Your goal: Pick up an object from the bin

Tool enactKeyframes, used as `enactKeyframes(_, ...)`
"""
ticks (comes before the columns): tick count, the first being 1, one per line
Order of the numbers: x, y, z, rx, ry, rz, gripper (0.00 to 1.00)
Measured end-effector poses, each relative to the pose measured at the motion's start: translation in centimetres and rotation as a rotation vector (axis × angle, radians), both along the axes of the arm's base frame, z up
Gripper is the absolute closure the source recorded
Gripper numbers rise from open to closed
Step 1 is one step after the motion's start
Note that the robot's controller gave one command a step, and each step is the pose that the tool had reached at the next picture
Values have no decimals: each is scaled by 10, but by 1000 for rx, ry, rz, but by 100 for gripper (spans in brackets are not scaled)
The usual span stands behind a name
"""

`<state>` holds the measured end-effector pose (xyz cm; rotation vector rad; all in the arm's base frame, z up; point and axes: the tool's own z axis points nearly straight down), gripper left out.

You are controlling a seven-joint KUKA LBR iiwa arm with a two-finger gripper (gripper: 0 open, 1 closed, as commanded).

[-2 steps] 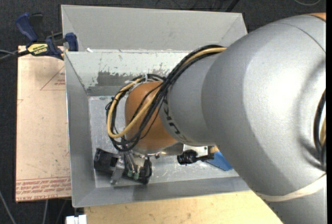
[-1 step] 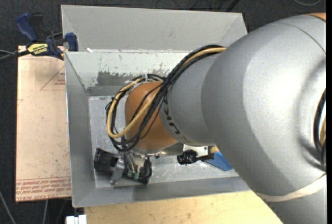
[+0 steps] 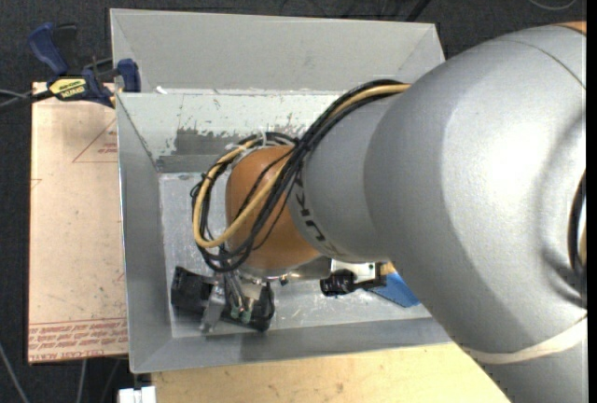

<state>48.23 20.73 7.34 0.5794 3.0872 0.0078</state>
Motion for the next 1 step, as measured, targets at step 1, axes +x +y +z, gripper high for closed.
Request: enactKeyframes(1, -1, -1, 13, -2, 4, 0, 100)
